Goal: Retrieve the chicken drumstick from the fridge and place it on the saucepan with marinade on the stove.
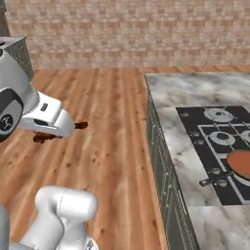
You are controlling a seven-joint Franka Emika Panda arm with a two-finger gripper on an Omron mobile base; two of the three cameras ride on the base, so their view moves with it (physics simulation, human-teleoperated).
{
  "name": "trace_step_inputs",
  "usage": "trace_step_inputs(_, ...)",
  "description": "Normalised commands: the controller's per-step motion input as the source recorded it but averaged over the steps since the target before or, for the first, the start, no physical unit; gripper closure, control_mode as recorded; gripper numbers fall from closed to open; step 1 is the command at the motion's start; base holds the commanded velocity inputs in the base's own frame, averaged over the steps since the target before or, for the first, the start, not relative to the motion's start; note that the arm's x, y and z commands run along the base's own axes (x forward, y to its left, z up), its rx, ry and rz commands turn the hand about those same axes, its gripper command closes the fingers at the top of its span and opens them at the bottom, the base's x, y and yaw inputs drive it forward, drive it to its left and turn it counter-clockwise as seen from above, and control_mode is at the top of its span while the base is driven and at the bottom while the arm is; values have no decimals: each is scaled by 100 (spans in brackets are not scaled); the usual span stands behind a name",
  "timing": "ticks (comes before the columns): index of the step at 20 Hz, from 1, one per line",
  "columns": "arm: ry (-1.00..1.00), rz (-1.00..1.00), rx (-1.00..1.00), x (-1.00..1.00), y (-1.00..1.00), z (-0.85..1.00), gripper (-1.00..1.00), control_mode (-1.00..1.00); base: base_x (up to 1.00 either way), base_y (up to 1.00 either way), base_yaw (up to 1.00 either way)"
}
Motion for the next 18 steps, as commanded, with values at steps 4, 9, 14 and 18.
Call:
trace_step_inputs(4, 0, 0, 0, 0, 0, 0, 100, 100, 5, 18, -87)
trace_step_inputs(9, 0, 0, 0, 0, 0, 0, 100, 100, 25, 37, -83)
trace_step_inputs(14, 0, 0, 0, 0, 0, 0, 100, 100, 43, 68, -77)
trace_step_inputs(18, 0, 0, 0, 0, 0, 0, 100, 100, 47, 96, -60)
